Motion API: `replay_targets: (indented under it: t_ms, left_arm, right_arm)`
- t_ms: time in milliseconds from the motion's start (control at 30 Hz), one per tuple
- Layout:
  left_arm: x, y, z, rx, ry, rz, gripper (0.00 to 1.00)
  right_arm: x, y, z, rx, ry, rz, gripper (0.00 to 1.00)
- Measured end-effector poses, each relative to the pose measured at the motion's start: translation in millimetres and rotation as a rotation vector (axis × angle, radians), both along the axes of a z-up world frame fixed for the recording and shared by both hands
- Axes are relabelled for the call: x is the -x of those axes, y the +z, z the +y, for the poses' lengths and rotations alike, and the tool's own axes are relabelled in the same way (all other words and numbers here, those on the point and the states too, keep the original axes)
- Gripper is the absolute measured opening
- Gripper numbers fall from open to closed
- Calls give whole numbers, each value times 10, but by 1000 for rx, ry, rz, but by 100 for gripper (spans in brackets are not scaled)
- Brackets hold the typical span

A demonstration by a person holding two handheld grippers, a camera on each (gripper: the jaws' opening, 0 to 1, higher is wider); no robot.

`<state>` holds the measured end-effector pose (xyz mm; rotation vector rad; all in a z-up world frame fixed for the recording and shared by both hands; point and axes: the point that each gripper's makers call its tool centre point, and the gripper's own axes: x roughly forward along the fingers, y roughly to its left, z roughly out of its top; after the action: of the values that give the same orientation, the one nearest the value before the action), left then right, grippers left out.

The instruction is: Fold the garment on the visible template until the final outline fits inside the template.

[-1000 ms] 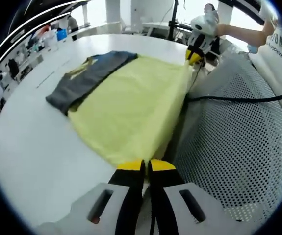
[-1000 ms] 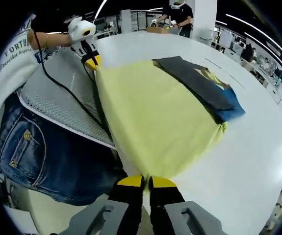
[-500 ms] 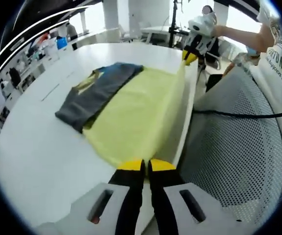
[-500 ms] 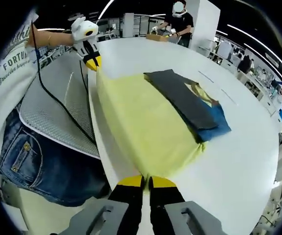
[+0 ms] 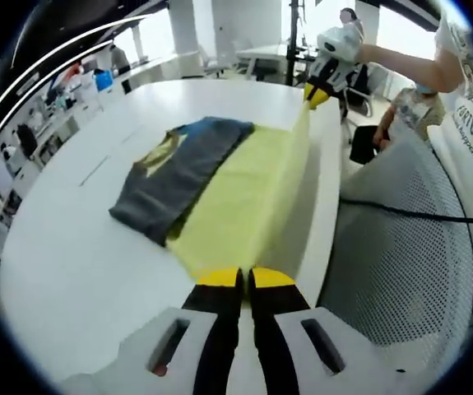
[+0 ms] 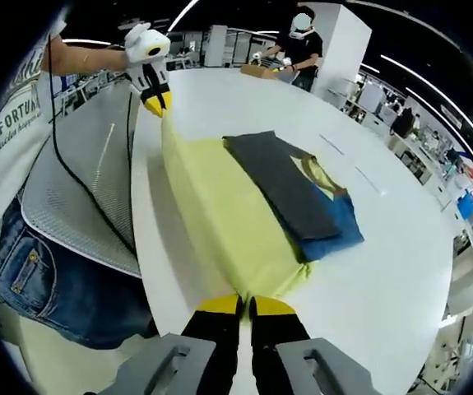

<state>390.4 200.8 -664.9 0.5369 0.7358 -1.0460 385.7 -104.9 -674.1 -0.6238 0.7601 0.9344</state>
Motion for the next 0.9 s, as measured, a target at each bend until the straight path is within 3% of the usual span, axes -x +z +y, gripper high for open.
replay_targets:
  t_ms: [800, 900]
  left_arm:
    - [-554, 374, -69, 12, -17, -119, 0]
    - [-651, 406, -45, -24, -30, -154, 0]
  right_arm:
    - [-615, 318, -3, -12, -68, -144, 0]
    - [-703, 376, 2, -11, -73, -165, 0]
